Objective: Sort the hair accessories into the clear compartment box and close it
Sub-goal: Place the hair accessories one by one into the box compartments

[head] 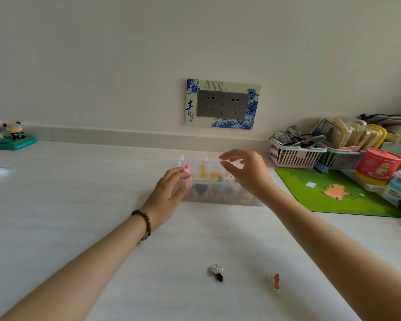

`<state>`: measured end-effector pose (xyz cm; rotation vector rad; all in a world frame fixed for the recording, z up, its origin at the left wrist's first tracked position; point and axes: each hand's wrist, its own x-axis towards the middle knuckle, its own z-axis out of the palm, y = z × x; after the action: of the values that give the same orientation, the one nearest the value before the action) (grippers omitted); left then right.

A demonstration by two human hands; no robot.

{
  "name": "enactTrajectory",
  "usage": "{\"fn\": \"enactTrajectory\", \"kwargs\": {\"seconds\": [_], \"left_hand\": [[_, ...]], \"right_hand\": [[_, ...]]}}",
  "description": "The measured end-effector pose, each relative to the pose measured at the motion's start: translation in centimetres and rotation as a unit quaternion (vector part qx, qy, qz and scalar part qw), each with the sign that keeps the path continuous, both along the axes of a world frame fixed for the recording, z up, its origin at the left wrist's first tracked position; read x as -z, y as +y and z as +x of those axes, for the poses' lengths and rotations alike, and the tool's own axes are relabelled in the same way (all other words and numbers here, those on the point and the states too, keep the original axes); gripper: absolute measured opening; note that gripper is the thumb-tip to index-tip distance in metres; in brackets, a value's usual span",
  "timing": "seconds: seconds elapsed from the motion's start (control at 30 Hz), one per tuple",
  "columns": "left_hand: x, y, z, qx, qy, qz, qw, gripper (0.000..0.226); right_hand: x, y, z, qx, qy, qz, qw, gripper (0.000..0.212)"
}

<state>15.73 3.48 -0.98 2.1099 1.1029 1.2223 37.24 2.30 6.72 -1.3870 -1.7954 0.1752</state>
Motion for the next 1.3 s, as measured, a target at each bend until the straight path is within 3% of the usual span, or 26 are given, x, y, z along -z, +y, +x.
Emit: {"fn": "enactTrajectory", "kwargs": {"seconds": [0.1,0.2,0.27,0.33,0.67,0.87,1.17,1.3], "left_hand": [[-0.1,0.0,0.1,0.002,0.000,0.001,1.000,0.048],[0.0,0.0,0.1,0.001,-0.009,0.007,1.000,0.048],[0.1,0.1,0.1,0.002,-0.004,0.014,1.000,0.049],[0.1,0.1,0.1,0.003,0.001,0.018,1.000,0.049],[0.2,0.3,0.1,-0.002,0.005,0.025,1.000,0.048],[0.2,0.2,0.2,-0.005,-0.001,0.026,1.000,0.047],[0.0,0.0,0.3,-0.009,-0.001,0.014,1.000,0.047],[-0.1,-0.1,0.2,0.003,-0.009,0.004,1.000,0.037]], "right_hand": [[-0.5,-3.4,-0.4,-0.115,-0.015,-0.042,0.992,0.011],[0.2,-7.4,-0.6,-0.253,-0.097,-0.189,0.944,0.017],[1.4,-9.5,-0.3,-0.288,-0.148,-0.250,0.912,0.024],[2.5,-10.8,0.1,-0.293,-0.157,-0.270,0.903,0.029],[3.8,-9.7,0.2,-0.255,-0.121,-0.203,0.938,0.014],[4.4,-7.4,0.2,-0.236,-0.074,-0.210,0.946,0.014],[4.9,-6.1,-0.8,-0.188,-0.117,-0.113,0.969,0.013],[1.9,-2.7,-0.6,-0.083,-0.006,-0.031,0.996,0.013]]}}
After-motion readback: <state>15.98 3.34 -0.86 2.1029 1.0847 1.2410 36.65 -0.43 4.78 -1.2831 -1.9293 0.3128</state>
